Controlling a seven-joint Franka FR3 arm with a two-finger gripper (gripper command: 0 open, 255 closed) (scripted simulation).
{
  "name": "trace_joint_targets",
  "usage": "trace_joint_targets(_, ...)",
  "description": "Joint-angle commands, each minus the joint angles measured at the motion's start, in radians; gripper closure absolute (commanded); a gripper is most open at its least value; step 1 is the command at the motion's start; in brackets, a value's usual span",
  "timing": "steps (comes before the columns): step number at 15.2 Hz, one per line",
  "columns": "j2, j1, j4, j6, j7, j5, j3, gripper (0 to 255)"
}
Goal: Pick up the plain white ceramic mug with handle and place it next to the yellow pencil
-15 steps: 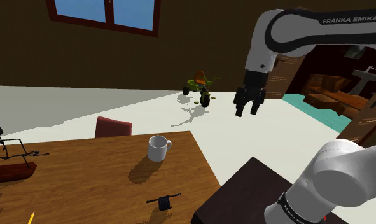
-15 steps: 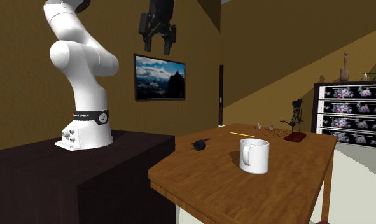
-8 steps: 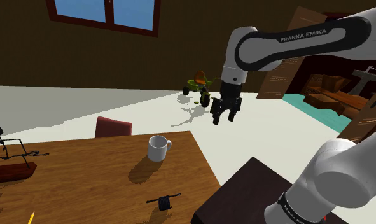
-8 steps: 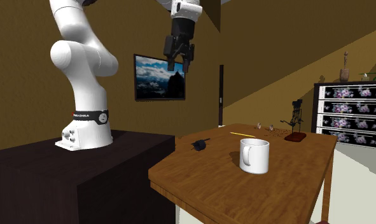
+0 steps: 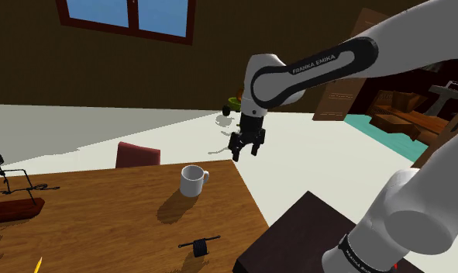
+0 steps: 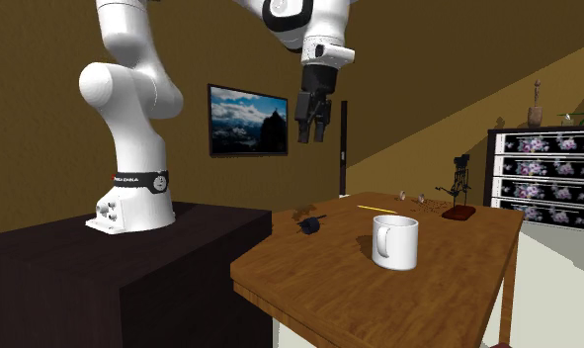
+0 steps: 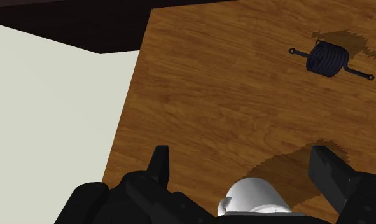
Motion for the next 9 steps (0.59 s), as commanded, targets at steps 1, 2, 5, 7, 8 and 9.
trace_joint_targets(1,0.079,0.01,0.038,0.05,0.014,-0.01,0.015,0)
trace_joint_targets(2,0.117,0.014,0.058,0.072,0.02,-0.017,0.021,0)
trace_joint_targets(5,0.232,0.027,0.125,0.131,0.041,-0.044,0.035,0)
trace_joint_targets(7,0.308,0.038,0.175,0.163,0.056,-0.066,0.041,0)
trace_joint_targets(8,0.346,0.044,0.202,0.177,0.064,-0.078,0.042,0)
trace_joint_targets(9,0.384,0.05,0.231,0.19,0.072,-0.09,0.044,0)
